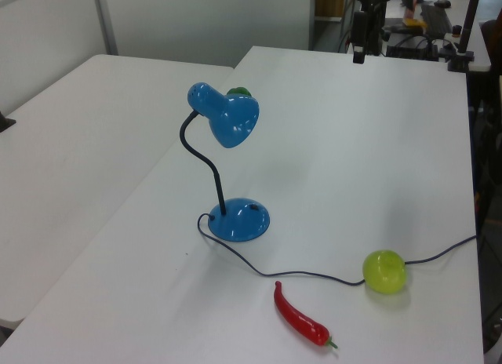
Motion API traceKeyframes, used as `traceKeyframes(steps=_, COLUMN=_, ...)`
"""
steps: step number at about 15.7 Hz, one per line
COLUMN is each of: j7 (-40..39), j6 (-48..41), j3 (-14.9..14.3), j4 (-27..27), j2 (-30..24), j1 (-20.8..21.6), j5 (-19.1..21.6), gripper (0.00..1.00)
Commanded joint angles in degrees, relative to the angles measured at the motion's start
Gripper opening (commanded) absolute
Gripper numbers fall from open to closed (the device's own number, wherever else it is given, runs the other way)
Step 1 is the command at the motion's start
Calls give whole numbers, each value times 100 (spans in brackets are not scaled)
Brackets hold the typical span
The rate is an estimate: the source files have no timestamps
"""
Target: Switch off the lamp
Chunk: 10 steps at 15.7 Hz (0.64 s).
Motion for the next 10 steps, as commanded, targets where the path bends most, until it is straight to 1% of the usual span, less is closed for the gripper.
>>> traceKeyframes(steps=1, j7=-812, j6=523, j3=-189, j4=-32, j2=15, j1=165, j5=-32, gripper=100)
traceKeyframes(steps=4, j7=-1042, j6=1025, j3=-294, j4=-40, j2=94, j1=148, j5=-23, gripper=100)
traceKeyframes(steps=10, j7=-989, j6=991, j3=-294, j4=-76, j2=103, j1=174, j5=-14, gripper=100)
